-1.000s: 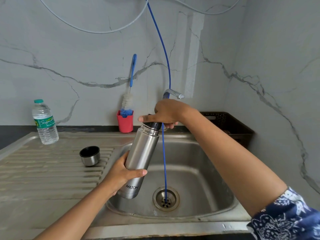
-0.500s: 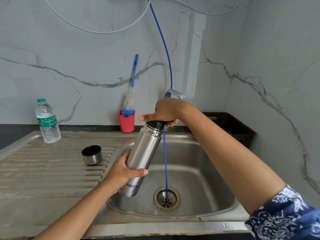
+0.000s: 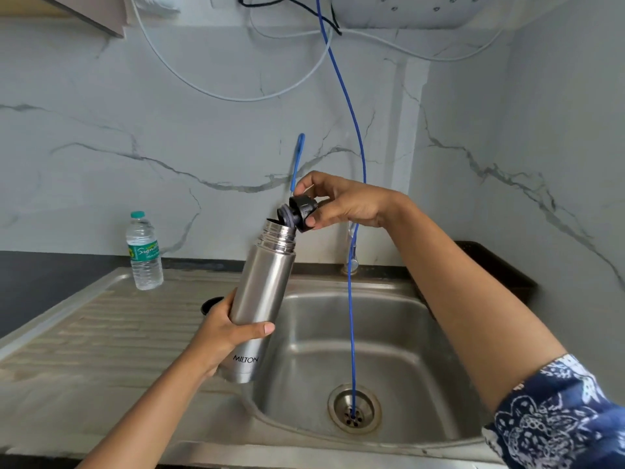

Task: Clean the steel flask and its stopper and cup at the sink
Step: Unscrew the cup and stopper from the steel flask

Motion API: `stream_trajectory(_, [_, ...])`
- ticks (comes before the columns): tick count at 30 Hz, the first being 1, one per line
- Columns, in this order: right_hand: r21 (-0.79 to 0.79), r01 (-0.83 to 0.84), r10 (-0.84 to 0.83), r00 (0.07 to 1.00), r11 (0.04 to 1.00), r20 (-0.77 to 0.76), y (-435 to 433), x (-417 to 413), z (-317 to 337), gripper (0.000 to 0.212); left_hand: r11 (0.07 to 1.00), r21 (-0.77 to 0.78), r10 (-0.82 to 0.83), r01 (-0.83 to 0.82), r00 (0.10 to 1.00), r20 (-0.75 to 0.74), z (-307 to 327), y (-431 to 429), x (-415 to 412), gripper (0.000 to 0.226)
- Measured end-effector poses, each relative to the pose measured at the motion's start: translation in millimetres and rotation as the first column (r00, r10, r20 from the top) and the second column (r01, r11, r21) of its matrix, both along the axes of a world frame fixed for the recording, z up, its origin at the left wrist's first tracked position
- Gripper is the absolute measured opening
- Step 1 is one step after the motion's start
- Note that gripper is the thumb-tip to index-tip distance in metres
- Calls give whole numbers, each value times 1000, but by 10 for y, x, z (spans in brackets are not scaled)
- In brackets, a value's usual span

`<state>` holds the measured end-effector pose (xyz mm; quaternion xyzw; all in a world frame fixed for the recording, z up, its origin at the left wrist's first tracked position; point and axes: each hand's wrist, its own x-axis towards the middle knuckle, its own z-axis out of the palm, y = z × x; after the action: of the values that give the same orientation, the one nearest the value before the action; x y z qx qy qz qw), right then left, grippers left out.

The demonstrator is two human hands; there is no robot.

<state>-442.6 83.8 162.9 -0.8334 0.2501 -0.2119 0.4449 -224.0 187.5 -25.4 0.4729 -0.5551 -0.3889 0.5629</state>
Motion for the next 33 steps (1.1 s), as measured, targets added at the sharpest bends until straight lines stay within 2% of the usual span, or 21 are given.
stream_trajectory(6, [160,12,-53,965,987,258,104,434,-424,49,987,-27,157,-158,987,-29,95,224,501,101])
stream_trajectory(10, [265,69,-156,933,962,325,217,777,-856,42,965,-24,257,-261,961,-102,113,389,847,77])
stream_trajectory(16, [186,206,-228,968,961,102,324,1324,-1594,45,924,-9,377,-381,917,-129,42,570,1272,73])
stream_trajectory(20, [62,253,-249,966,966,-66,454,1533,-1909,44,911,-2,408,-413,900,-157,-50,609,1404,74])
stream_trajectory(23, [-53,277,-282,942,959,-180,469,1679,-2061,56,901,-8,424,-433,887,-183,-99,623,1415,73])
stream_trajectory(27, [-154,294,-324,917,943,-232,440,1874,-2199,66,895,-9,435,-446,879,-197,-155,617,1408,72])
stream_trajectory(33, [-187,327,-364,906,926,-218,432,2019,-2294,62,889,-17,445,-458,872,-205,-191,610,1432,70])
